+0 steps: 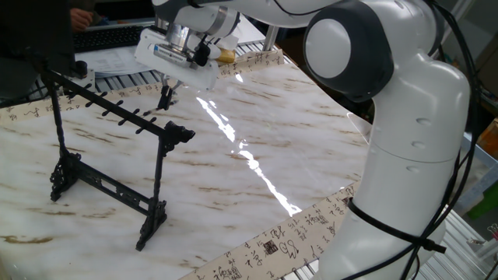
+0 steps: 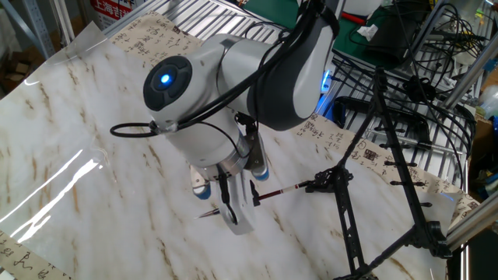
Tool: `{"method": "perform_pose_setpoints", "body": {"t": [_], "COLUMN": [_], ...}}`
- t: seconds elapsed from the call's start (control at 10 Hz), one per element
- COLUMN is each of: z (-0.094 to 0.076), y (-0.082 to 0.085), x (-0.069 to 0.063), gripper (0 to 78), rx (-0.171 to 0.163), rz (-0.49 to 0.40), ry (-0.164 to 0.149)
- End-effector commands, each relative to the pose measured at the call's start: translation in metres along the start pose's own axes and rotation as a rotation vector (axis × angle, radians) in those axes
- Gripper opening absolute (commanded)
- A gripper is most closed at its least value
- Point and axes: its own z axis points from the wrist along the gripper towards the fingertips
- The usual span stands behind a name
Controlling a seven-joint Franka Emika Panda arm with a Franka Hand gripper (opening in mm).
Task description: Place the brush on the pen rack
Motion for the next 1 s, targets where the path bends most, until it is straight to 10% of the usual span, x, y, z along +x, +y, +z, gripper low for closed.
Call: {"method": "perform_pose_setpoints", "body": {"t": [0.1, 0.5, 1.0], "z": [-0.001, -0.002, -0.005], "y": [0.001, 0.003, 0.022], "x": [0.000, 0.004, 0.056], "gripper": [1.2, 1.2, 1.2], "rx": [-0.011, -0.055, -0.082], "rz": [0.025, 0.103, 0.199], "ry": [0.016, 0.080, 0.145]}}
